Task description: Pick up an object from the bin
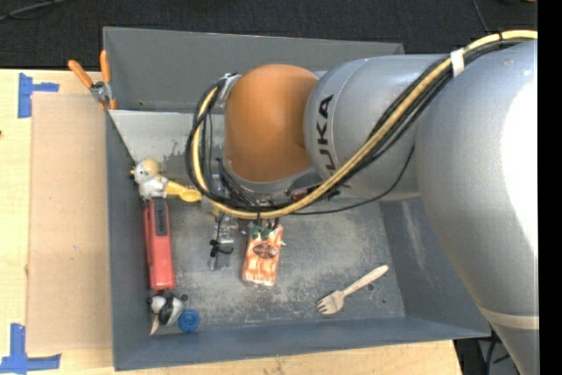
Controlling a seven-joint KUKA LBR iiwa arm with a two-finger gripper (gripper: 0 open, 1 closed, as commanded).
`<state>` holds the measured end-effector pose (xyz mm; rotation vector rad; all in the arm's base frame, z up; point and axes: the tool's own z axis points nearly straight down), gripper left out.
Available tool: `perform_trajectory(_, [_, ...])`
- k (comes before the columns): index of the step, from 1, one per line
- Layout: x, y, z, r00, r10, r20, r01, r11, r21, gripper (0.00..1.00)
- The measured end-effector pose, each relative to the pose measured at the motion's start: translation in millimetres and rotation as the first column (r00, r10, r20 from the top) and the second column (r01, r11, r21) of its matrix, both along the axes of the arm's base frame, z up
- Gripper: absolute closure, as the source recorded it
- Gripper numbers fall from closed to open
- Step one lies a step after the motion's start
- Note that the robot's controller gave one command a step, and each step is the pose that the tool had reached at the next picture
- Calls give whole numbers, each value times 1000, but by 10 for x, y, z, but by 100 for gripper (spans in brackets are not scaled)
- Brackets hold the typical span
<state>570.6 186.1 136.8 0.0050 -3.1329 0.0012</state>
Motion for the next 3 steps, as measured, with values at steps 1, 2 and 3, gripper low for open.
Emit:
perform_trajectory(1, [19,-8,48,1000,-4,7,4,1000,1,0])
perform_trajectory(2, [-119,-460,54,994,111,5,-111,994,2,0])
perform_trajectory(3, [45,-636,48,999,52,8,-52,999,2,0])
